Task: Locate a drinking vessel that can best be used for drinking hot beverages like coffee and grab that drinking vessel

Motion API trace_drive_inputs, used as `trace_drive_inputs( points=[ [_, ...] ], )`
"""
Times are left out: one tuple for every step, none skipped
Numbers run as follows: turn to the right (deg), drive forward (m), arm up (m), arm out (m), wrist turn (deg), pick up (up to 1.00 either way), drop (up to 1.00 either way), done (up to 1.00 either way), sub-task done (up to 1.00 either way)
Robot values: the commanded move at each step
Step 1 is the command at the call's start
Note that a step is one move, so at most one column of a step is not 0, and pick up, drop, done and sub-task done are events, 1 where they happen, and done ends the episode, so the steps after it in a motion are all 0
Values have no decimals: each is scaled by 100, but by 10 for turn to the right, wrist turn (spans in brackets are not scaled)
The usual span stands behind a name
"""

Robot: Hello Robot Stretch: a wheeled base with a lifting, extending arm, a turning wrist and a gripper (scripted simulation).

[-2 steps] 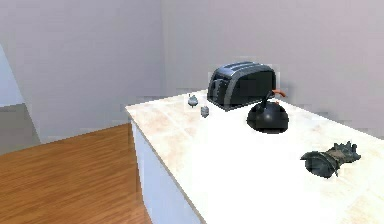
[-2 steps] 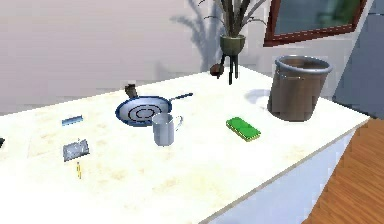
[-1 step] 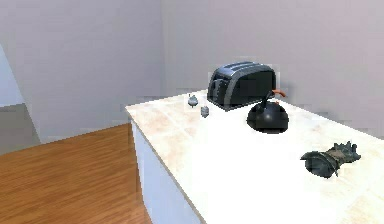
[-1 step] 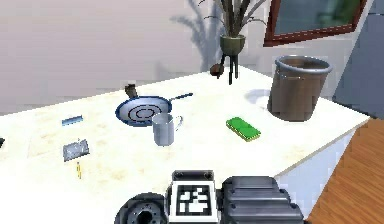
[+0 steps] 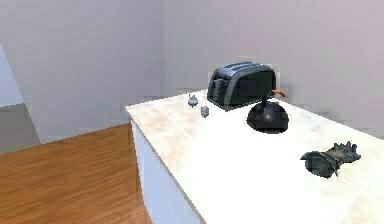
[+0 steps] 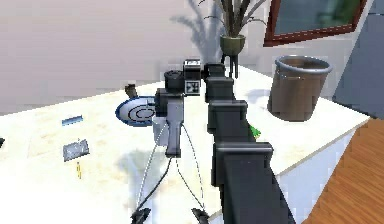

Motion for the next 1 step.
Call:
trace_drive_inputs(
  points=[
    [0, 0, 0, 0, 450, 0, 0, 0, 0]
  ],
)
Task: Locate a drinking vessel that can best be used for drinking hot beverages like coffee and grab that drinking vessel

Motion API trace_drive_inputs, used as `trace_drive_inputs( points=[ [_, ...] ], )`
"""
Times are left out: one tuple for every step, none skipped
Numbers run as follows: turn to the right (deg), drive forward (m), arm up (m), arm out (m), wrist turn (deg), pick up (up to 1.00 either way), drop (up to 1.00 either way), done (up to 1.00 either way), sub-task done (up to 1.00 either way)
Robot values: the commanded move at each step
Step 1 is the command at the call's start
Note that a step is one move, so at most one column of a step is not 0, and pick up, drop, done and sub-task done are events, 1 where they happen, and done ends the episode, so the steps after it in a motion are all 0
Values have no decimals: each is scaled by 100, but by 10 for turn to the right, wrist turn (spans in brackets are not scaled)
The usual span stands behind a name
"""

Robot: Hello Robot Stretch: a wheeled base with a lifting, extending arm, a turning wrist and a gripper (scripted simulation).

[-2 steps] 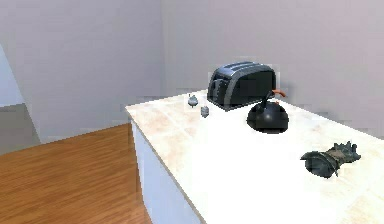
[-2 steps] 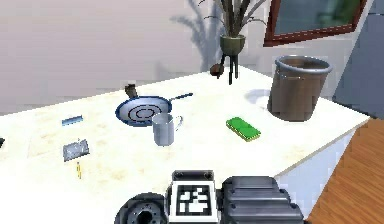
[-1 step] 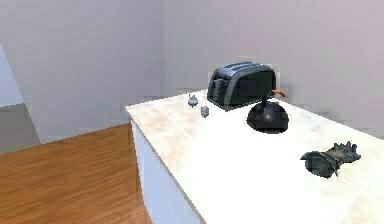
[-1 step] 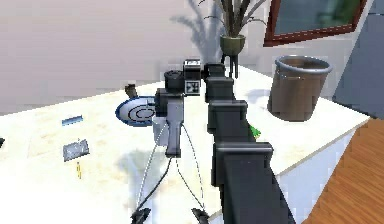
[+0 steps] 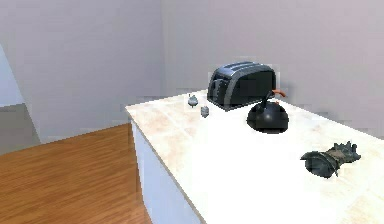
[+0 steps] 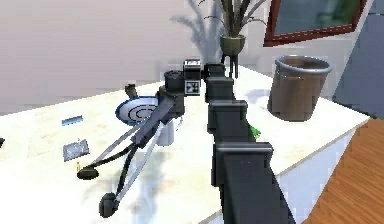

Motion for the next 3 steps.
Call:
trace_drive_inputs(
  points=[
    [0, 0, 0, 0, 450, 0, 0, 0, 0],
    [0, 0, 0, 0, 450, 0, 0, 0, 0],
    [0, 0, 0, 0, 180, 0, 0, 0, 0]
  ],
)
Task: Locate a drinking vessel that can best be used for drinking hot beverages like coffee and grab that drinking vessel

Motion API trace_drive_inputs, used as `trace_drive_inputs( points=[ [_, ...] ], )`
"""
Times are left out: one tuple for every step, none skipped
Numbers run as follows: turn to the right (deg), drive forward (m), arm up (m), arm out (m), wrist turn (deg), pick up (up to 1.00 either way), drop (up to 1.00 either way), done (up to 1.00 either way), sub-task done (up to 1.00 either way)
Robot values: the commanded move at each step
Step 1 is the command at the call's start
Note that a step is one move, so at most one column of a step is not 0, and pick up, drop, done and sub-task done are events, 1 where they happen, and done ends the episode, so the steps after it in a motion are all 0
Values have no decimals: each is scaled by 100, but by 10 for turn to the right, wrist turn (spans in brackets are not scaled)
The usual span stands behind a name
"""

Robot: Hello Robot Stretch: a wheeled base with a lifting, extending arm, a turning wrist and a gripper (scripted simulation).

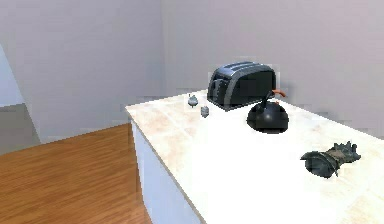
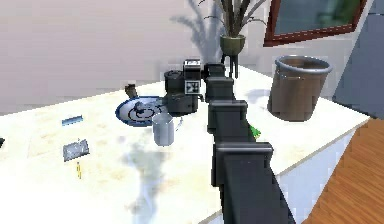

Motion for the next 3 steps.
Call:
trace_drive_inputs(
  points=[
    [0, 0, -16, 0, 0, 0, 0, 0, 0],
    [0, 0, 0, 0, 0, 100, 0, 0, 0],
    [0, 0, 10, 0, 0, 0, 0, 0, 0]
  ],
)
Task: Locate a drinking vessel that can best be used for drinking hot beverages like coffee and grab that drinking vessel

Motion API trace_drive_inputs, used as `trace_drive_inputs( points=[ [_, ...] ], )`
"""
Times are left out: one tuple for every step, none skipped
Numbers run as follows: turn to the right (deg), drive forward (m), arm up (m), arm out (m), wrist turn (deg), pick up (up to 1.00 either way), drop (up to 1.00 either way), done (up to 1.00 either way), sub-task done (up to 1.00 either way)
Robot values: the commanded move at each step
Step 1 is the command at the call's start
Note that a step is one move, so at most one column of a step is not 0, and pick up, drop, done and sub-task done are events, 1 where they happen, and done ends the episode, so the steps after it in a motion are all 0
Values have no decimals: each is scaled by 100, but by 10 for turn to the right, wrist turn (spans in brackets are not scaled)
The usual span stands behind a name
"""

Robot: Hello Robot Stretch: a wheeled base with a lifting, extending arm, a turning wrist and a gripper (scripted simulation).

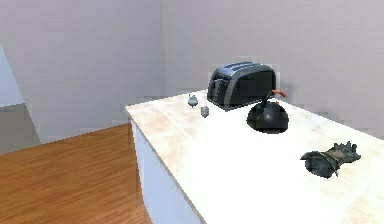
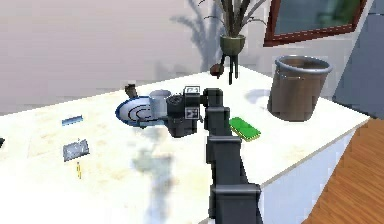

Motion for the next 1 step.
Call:
trace_drive_inputs(
  points=[
    [0, 0, 0, 0, 0, 0, 0, 100, 0]
  ],
)
